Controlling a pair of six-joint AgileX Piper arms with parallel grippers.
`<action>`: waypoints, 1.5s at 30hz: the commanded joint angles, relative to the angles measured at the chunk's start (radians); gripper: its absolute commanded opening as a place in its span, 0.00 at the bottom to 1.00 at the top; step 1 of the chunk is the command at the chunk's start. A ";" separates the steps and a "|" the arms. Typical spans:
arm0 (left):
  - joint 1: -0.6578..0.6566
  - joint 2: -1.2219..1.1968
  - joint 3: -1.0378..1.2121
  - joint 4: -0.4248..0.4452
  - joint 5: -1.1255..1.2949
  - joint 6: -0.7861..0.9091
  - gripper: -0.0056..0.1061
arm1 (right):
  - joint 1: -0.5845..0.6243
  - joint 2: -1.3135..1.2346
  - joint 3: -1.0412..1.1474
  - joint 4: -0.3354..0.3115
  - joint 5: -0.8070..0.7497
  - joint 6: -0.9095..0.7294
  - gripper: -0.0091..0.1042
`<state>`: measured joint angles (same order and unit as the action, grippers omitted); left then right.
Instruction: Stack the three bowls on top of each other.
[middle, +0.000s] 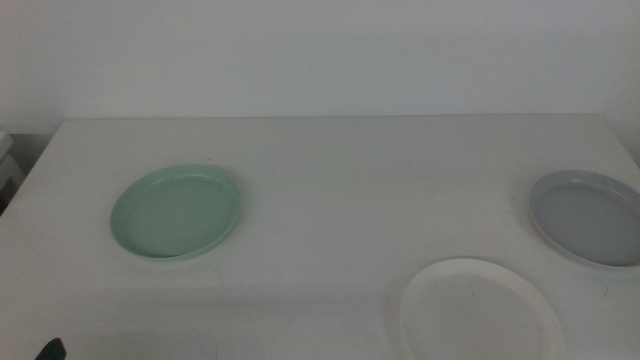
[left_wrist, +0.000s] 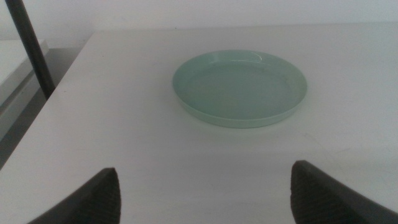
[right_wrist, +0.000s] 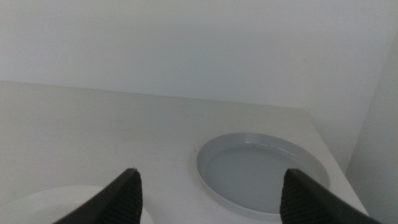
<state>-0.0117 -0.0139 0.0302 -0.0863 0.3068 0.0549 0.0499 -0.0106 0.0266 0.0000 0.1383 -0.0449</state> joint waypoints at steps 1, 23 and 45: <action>0.001 -0.013 -0.005 -0.005 -0.078 -0.009 0.95 | -0.004 -0.012 -0.057 -0.010 -0.062 -0.002 0.58; 0.001 -0.013 -0.005 -0.005 -0.078 -0.009 0.95 | -0.004 0.665 -0.813 0.010 0.677 0.137 0.58; 0.001 -0.013 -0.005 -0.005 -0.078 -0.009 0.95 | -0.001 1.251 -1.043 0.127 0.888 0.172 0.58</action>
<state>-0.0117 -0.0139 0.0302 -0.0853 0.3068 0.0549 0.0499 1.2249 -1.0016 0.1280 1.0506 0.1287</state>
